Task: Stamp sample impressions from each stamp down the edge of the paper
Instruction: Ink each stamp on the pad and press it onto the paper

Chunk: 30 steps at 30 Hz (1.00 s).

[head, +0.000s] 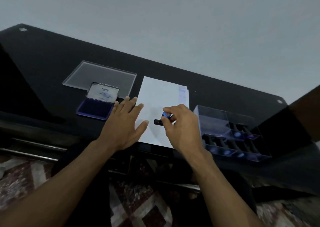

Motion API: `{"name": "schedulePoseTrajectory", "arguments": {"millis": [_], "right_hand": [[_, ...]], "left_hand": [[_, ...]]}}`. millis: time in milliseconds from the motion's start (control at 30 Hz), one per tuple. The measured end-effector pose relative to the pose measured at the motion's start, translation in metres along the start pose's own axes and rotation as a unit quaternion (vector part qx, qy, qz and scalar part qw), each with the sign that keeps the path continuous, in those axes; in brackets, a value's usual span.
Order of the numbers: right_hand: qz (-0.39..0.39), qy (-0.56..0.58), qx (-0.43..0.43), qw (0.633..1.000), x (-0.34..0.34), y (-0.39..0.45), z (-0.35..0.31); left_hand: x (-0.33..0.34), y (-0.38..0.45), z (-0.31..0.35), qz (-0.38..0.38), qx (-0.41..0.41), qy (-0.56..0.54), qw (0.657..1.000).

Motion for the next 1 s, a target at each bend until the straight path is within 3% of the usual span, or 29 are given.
{"name": "schedulePoseTrajectory", "arguments": {"millis": [400, 1000], "right_hand": [[0.016, -0.047, 0.050, 0.998, -0.050, -0.036, 0.068], [-0.026, -0.072, 0.000, 0.997, -0.035, -0.036, 0.067]], "left_hand": [[0.051, 0.013, 0.080, -0.056, 0.061, 0.001, 0.997], [0.071, 0.011, 0.071, -0.082, 0.061, 0.046, 0.994]]}}
Point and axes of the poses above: each hand's wrist, its own y-axis towards the middle knuckle, its own x-axis out of the palm, z = x × y, the point moved 7 cm from there along y, towards the middle knuckle, and after that the axes turned 2 degrees about -y, right-handed, at the moved point
